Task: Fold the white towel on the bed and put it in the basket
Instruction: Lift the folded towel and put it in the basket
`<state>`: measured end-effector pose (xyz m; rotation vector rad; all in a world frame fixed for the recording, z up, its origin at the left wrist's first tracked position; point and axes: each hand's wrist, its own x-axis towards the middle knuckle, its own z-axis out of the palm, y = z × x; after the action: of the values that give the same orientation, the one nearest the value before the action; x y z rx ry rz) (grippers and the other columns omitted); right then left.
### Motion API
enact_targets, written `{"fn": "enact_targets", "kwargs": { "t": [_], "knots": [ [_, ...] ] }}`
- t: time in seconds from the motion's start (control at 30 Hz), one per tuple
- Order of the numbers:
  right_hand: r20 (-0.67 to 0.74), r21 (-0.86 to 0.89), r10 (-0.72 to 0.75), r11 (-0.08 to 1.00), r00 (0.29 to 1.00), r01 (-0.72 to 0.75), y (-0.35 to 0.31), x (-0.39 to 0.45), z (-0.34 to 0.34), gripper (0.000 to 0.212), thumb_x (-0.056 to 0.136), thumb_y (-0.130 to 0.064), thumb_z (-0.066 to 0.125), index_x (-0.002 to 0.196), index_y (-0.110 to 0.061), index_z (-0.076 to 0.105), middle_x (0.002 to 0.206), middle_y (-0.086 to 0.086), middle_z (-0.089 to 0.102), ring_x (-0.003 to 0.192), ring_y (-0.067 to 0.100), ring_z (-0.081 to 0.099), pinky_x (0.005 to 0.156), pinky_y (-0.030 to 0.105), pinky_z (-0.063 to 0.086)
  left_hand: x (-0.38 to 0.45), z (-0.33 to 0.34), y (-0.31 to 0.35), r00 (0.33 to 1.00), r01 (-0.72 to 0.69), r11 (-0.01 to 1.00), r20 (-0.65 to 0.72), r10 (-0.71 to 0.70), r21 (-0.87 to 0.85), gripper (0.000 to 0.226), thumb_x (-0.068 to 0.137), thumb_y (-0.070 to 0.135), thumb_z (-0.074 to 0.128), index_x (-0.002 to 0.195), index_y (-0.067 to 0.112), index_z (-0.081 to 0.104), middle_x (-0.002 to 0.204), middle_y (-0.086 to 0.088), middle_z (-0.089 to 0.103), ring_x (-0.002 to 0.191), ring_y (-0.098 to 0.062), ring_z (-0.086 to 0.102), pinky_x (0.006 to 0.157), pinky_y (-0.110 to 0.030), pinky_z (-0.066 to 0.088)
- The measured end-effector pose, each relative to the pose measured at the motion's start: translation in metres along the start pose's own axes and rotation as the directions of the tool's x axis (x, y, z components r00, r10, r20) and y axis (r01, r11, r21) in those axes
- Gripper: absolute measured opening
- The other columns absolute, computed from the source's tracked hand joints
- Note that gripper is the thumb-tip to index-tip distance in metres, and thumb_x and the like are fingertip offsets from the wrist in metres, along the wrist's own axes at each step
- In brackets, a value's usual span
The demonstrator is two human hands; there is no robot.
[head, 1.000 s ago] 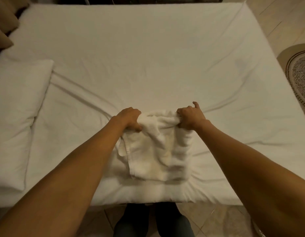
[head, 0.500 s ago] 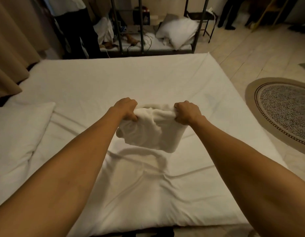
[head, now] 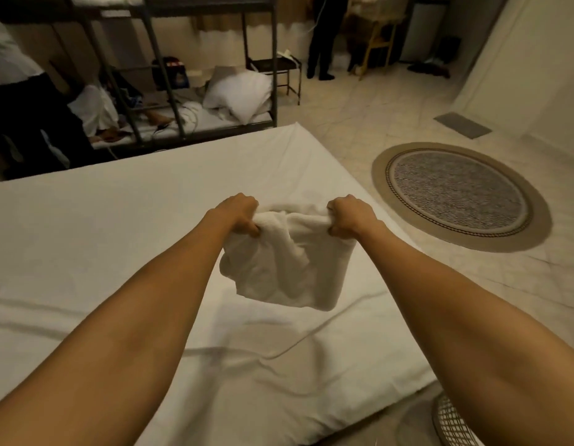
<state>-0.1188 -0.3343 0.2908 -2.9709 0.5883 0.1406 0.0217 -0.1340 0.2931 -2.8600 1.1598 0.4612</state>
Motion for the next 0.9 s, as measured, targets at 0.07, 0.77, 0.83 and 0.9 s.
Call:
{"fn": "enact_targets", "kwargs": {
  "t": [0.07, 0.77, 0.83, 0.9],
  "knots": [
    [-0.002, 0.012, 0.061, 0.998, 0.998, -0.061, 0.024, -0.01, -0.002, 0.017, 0.068, -0.016, 0.067, 0.075, -0.014, 0.051, 0.089, 0.009, 0.06, 0.08, 0.029, 0.058, 0.059, 0.029, 0.035, 0.016, -0.003, 0.024, 0.998, -0.063, 0.998, 0.011, 0.062, 0.021, 0.045, 0.071, 0.04, 0.073, 0.098, 0.007, 0.056, 0.098, -0.012, 0.061, 0.084, -0.027, 0.056, 0.067, -0.033, 0.042],
    [-0.013, 0.075, 0.628, 0.777, 0.778, -0.625, 0.313, -0.182, 0.014, 0.026, 0.073, -0.017, 0.065, 0.099, -0.013, 0.065, 0.105, 0.012, 0.065, 0.097, 0.034, 0.063, 0.07, 0.031, 0.044, 0.103, 0.041, 0.387, 0.785, -0.619, 0.765, 0.177, 0.594, 0.178, 0.047, 0.08, 0.044, 0.064, 0.11, 0.009, 0.053, 0.113, -0.013, 0.064, 0.103, -0.03, 0.058, 0.083, -0.038, 0.045],
    [0.003, 0.081, 0.657, 0.751, 0.754, -0.655, 0.345, -0.201, 0.018, 0.027, 0.073, -0.016, 0.064, 0.1, -0.013, 0.064, 0.105, 0.012, 0.065, 0.097, 0.033, 0.063, 0.069, 0.031, 0.043, 0.106, 0.051, 0.427, 0.765, -0.643, 0.743, 0.19, 0.615, 0.187, 0.049, 0.08, 0.045, 0.065, 0.112, 0.009, 0.053, 0.114, -0.014, 0.064, 0.104, -0.032, 0.058, 0.084, -0.039, 0.046],
    [0.028, 0.096, 0.69, 0.719, 0.723, -0.689, 0.375, -0.22, 0.022, 0.028, 0.073, -0.015, 0.064, 0.101, -0.014, 0.065, 0.105, 0.011, 0.066, 0.097, 0.033, 0.063, 0.069, 0.03, 0.042, 0.106, 0.059, 0.467, 0.743, -0.669, 0.717, 0.204, 0.637, 0.198, 0.051, 0.08, 0.044, 0.066, 0.113, 0.008, 0.053, 0.116, -0.015, 0.063, 0.106, -0.032, 0.057, 0.084, -0.038, 0.045]
  ]
}}
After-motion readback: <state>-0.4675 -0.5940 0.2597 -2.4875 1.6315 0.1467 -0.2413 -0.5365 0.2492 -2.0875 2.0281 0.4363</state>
